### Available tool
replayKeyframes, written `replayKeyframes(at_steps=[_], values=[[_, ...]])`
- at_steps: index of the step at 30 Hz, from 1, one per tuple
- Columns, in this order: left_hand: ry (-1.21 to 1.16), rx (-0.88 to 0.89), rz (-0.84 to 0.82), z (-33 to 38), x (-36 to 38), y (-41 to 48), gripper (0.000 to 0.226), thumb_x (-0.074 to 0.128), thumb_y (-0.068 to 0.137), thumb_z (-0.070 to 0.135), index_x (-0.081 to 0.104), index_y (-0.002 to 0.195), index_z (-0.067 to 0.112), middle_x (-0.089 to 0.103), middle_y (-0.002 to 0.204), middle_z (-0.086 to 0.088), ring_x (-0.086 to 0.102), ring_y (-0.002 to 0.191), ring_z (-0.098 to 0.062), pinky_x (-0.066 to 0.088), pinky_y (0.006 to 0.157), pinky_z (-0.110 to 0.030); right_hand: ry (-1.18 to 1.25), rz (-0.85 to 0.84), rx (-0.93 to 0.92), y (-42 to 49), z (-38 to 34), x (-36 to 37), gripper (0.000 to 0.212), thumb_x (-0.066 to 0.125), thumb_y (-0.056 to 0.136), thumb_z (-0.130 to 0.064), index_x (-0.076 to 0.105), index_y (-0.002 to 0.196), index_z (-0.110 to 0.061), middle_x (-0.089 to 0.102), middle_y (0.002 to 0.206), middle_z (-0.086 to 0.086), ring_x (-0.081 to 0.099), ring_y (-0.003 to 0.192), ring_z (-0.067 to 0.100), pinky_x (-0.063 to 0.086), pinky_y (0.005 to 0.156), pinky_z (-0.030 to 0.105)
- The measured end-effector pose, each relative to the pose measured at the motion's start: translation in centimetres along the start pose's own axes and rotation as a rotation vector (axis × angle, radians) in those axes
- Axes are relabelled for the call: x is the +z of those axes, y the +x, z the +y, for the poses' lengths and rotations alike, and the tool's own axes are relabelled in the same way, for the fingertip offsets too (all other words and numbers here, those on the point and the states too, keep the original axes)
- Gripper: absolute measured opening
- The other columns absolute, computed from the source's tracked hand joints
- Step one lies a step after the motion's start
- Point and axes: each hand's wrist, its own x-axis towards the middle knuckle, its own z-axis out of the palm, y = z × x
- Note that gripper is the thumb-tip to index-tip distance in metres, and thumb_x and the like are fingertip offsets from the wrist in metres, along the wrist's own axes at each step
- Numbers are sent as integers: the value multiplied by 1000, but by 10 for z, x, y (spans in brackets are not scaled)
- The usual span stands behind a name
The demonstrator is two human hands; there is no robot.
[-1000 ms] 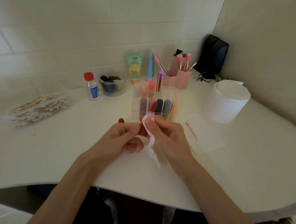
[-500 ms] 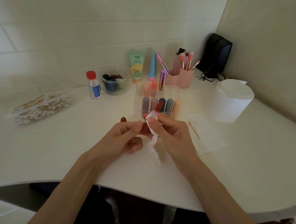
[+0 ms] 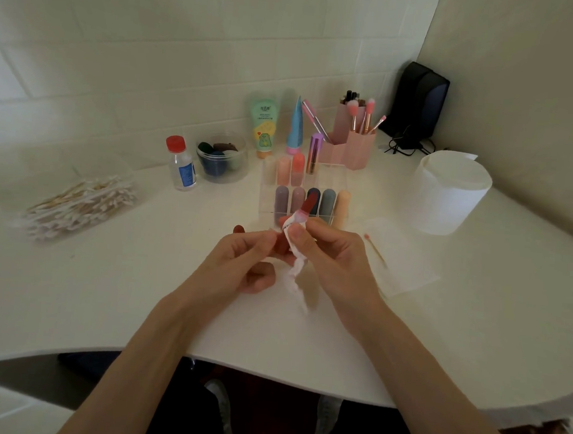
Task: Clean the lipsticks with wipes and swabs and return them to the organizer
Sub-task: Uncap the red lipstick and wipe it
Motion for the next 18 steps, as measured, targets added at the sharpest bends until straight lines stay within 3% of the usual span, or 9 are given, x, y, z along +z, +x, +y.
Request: replayKeyframes(at_steps=[3, 6, 9, 12, 13, 16, 18], values=[[99, 41, 39, 0, 1, -1, 33, 56, 100, 29, 70, 98, 0, 56, 62, 0, 34, 52, -14, 26, 51, -21, -12, -8, -7, 0, 1, 3, 23, 66, 99, -24, 78, 109, -8, 75, 101, 6, 68, 93, 37, 56, 90, 55], [131, 104, 156, 0, 3, 1, 15, 69, 88, 18, 71, 92, 4, 67, 69, 5, 47, 53, -8, 37, 52, -16, -45, 16, -24, -1, 0, 7, 22, 67, 98, -24, 79, 106, -8, 75, 97, 4, 69, 86, 26, 56, 80, 41], [117, 88, 164, -1, 3, 2, 20, 71, 87, 24, 69, 94, 6, 70, 78, 2, 50, 55, -9, 38, 52, -18, -27, 2, -37, -1, -1, 7, 24, 64, 99, -21, 77, 111, -4, 74, 102, 13, 69, 89, 26, 56, 80, 37], [-9, 1, 55, 1, 2, 2, 35, 53, 100, 34, 71, 99, 5, 69, 88, -9, 38, 52, -18, 21, 48, -27, 37, -25, -7, -1, -1, 4, 24, 63, 101, -20, 74, 114, -2, 70, 94, 21, 64, 77, 43, 58, 74, 51], [-20, -16, 32, 1, 2, 2, 40, 47, 104, 36, 71, 98, 3, 68, 90, -12, 37, 52, -19, 19, 49, -29, 52, -33, 1, -1, -1, 4, 25, 63, 101, -20, 74, 115, -2, 70, 93, 19, 64, 73, 41, 58, 70, 53], [44, 23, 28, -2, -2, 1, 42, 51, 103, 36, 73, 93, 2, 65, 80, -17, 36, 54, -22, 22, 50, -30, 50, -28, -8, -1, 2, 5, 25, 65, 100, -18, 74, 114, 0, 71, 102, 4, 66, 84, 24, 58, 75, 37], [80, 54, 90, 0, -2, 1, 32, 59, 99, 30, 76, 91, 5, 64, 70, -12, 41, 53, -22, 28, 50, -26, 46, -14, -19, 0, 2, 7, 23, 67, 98, -20, 76, 111, -3, 73, 106, 5, 69, 91, 30, 60, 82, 48]])
